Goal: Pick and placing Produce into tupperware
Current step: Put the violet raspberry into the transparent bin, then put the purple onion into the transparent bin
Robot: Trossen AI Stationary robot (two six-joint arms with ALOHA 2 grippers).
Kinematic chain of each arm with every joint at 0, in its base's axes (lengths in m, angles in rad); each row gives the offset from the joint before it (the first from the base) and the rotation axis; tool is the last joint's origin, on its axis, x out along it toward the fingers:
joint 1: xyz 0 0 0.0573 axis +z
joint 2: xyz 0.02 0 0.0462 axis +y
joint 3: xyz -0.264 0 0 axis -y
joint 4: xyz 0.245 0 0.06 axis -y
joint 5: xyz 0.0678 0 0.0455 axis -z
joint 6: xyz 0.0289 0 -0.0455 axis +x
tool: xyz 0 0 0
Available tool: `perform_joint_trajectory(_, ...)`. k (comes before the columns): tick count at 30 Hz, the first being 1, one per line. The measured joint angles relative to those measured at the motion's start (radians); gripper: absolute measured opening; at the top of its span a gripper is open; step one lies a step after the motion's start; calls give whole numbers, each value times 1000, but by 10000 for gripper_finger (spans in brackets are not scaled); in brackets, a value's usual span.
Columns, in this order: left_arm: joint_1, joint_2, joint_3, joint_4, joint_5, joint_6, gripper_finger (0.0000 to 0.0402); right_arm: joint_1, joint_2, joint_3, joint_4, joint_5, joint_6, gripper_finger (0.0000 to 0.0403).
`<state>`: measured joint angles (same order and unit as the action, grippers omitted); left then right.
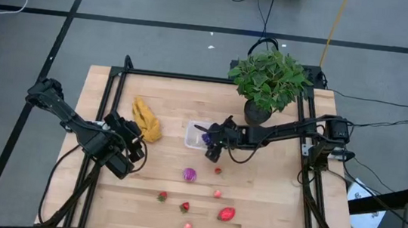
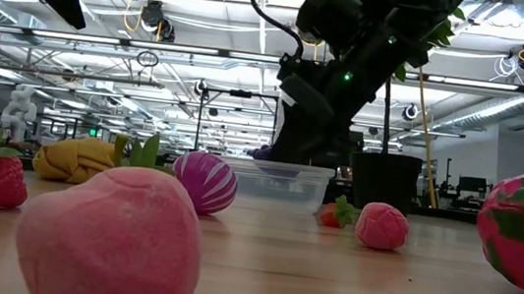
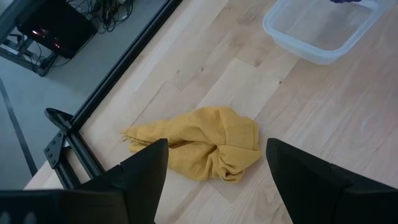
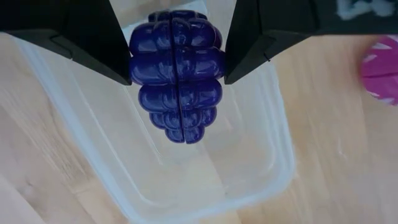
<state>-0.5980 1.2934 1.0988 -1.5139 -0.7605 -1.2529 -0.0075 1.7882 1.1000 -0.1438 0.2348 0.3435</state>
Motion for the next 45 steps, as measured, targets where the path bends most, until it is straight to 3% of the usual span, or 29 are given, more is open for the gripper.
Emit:
perform_joint_trajectory(15, 0, 0, 0, 0, 0, 0, 278, -5, 0, 0, -3, 0, 3, 304)
perform_joint_trajectory(31, 0, 0, 0, 0, 0, 13, 278, 8, -16, 16, 73, -1, -128, 309)
perform_joint_trajectory(38, 0, 0, 0, 1, 0, 12, 278, 96, -104, 43, 73, -1, -173, 309)
perform_joint_trajectory(45, 0, 0, 0, 31, 29, 13, 278, 287, -185, 45, 65, -2, -153, 309)
